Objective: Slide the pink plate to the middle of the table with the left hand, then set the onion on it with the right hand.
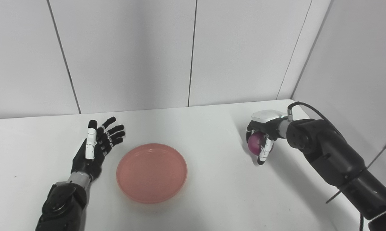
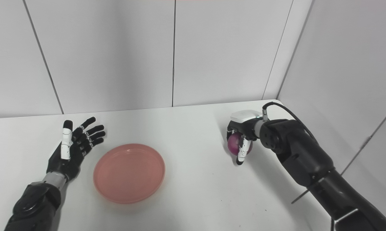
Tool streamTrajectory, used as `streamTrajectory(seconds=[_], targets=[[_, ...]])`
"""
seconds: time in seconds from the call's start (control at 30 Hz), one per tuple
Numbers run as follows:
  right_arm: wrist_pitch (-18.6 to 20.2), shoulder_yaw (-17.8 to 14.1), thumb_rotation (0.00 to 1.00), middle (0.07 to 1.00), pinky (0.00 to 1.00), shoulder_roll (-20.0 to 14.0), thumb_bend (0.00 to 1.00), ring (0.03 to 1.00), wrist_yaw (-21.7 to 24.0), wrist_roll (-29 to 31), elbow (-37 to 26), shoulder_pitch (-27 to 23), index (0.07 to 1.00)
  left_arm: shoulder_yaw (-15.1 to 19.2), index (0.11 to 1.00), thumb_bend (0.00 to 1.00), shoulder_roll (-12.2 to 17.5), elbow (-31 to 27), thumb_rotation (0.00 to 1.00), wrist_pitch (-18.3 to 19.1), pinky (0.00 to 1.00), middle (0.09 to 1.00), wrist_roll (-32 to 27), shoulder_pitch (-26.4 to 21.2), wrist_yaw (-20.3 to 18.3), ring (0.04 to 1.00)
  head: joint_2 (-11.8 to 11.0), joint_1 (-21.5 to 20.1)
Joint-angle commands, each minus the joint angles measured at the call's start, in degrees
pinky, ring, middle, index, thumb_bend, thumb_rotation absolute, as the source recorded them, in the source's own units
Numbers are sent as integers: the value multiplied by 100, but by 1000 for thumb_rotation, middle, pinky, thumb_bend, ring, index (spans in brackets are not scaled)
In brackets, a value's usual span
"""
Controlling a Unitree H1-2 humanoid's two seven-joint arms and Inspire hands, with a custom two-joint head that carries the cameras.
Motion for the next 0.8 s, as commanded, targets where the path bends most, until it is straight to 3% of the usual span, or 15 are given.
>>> streamTrajectory(seconds=[0.0,0.03,0.13,0.23,0.57,0.67,0.77], targets=[[-23,-60,171,526,333,-80,760,420,20,-86,-184,-428,621,-44,848,888,-55,322,1000,380,823,777,47,365,75,785,7,10],[-4,-54,157,506,306,-65,619,393,47,-102,-197,-450,546,-43,849,892,-56,334,1000,376,824,776,44,360,71,786,7,10],[-35,-66,145,499,298,-1,529,388,42,-73,-237,-522,496,-45,849,890,-68,338,1000,377,823,779,46,353,73,787,3,40],[-101,-24,144,523,325,48,524,418,56,-77,-267,-617,493,-50,852,883,-85,373,1000,347,824,781,49,336,67,790,-6,81],[-294,198,147,502,277,333,523,369,143,-55,-331,-982,492,-82,850,860,-191,270,1000,364,804,770,101,351,206,784,-27,257],[-399,292,147,534,343,432,523,435,153,-66,-320,-1092,492,-74,846,847,-219,281,1000,347,806,774,96,351,226,788,-40,344],[-464,368,149,520,358,536,524,430,158,-92,-269,-1176,493,-75,845,845,-232,298,1000,326,811,779,125,351,282,797,-49,430]])
